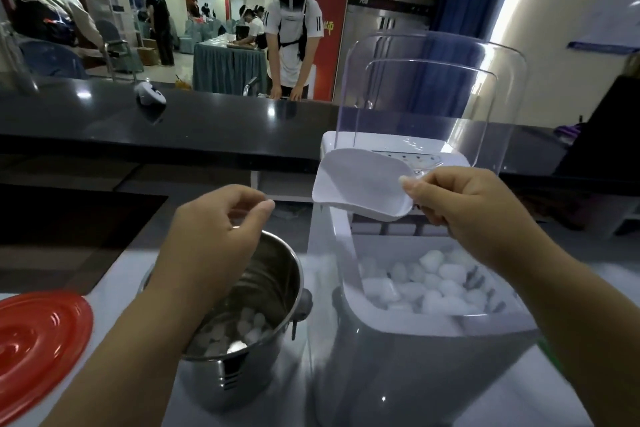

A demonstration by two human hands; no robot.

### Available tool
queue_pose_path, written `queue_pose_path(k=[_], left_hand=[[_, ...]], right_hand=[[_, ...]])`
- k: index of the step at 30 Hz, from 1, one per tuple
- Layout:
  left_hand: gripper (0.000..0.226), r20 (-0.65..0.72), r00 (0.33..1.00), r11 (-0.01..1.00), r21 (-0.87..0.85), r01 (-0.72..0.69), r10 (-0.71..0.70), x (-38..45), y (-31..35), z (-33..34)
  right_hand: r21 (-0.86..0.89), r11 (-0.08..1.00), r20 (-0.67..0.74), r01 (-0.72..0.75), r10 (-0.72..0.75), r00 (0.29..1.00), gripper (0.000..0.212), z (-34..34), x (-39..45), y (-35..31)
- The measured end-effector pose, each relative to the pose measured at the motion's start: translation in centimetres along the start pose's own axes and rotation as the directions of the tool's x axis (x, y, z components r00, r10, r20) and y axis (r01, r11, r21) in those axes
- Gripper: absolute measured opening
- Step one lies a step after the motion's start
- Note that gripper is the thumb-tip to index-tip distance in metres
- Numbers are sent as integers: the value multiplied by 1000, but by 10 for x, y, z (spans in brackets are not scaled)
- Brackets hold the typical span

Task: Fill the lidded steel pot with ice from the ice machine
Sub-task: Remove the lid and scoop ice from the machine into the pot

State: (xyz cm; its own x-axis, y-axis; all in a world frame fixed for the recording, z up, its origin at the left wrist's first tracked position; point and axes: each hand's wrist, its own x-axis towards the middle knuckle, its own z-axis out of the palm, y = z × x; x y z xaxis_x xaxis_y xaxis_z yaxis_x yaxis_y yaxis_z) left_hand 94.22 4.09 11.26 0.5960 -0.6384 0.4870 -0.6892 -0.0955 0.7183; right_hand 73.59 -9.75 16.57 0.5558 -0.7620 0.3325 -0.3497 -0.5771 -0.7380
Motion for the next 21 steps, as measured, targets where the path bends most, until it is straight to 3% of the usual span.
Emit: queue_pose_path(k=[6,12,21], left_hand=[[45,128,989,997,-40,-65,70,-5,33,38],[60,305,952,991,111,-75,38,-5,40,74],[67,321,947,993,115,-28,-10,0,38,84]], right_hand=[[-340,939,-47,47,-67,997,26,-32,-18,7],[-706,702,16,91,-112,994,26,-44,-23,12],[-847,455,219,273,-169,961,23,-41,-8,25]])
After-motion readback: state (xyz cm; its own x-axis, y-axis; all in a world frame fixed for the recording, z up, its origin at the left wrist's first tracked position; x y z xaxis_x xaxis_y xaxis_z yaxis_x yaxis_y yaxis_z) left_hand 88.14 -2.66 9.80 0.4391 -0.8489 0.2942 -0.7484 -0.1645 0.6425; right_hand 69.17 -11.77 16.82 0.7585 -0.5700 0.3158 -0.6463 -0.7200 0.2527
